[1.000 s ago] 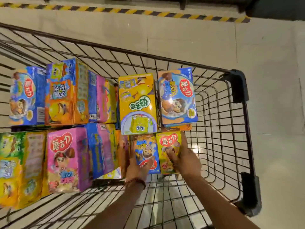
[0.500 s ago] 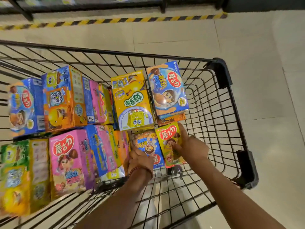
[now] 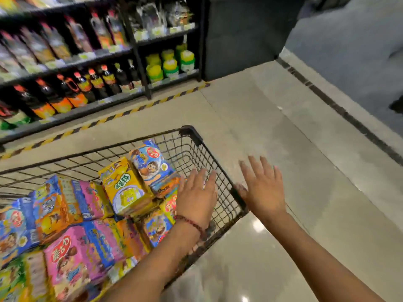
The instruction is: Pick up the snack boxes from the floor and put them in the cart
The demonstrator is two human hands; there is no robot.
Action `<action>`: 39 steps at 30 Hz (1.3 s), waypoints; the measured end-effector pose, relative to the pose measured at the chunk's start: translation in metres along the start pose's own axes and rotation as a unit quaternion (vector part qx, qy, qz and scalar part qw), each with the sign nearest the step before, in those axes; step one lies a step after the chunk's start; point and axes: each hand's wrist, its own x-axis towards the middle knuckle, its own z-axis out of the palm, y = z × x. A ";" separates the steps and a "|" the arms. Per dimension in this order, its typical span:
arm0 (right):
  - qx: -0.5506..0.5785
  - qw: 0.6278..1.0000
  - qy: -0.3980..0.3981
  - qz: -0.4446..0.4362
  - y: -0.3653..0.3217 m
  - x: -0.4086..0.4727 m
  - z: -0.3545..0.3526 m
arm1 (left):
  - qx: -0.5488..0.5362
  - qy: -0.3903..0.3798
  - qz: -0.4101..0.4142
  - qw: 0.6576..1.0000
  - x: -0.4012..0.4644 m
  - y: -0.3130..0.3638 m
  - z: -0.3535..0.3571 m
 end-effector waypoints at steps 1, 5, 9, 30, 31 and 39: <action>0.000 0.999 0.031 0.023 0.021 -0.012 -0.013 | 0.009 0.018 0.031 0.999 0.007 0.022 -0.010; -0.008 0.986 0.110 0.124 0.113 -0.080 -0.053 | 0.017 0.043 0.149 0.988 0.021 0.124 -0.049; -0.020 0.964 0.114 0.240 0.201 -0.178 -0.090 | 0.025 0.079 0.258 0.963 0.000 0.242 -0.075; -0.033 0.742 0.100 0.662 0.444 -0.610 -0.114 | -0.004 0.031 0.664 0.747 -0.207 0.705 -0.040; -0.032 0.730 0.091 0.676 0.454 -0.622 -0.107 | -0.004 0.018 0.675 0.738 -0.209 0.722 -0.032; -0.021 0.631 0.035 0.775 0.537 -0.698 -0.058 | 0.028 -0.036 0.753 0.656 -0.231 0.873 0.031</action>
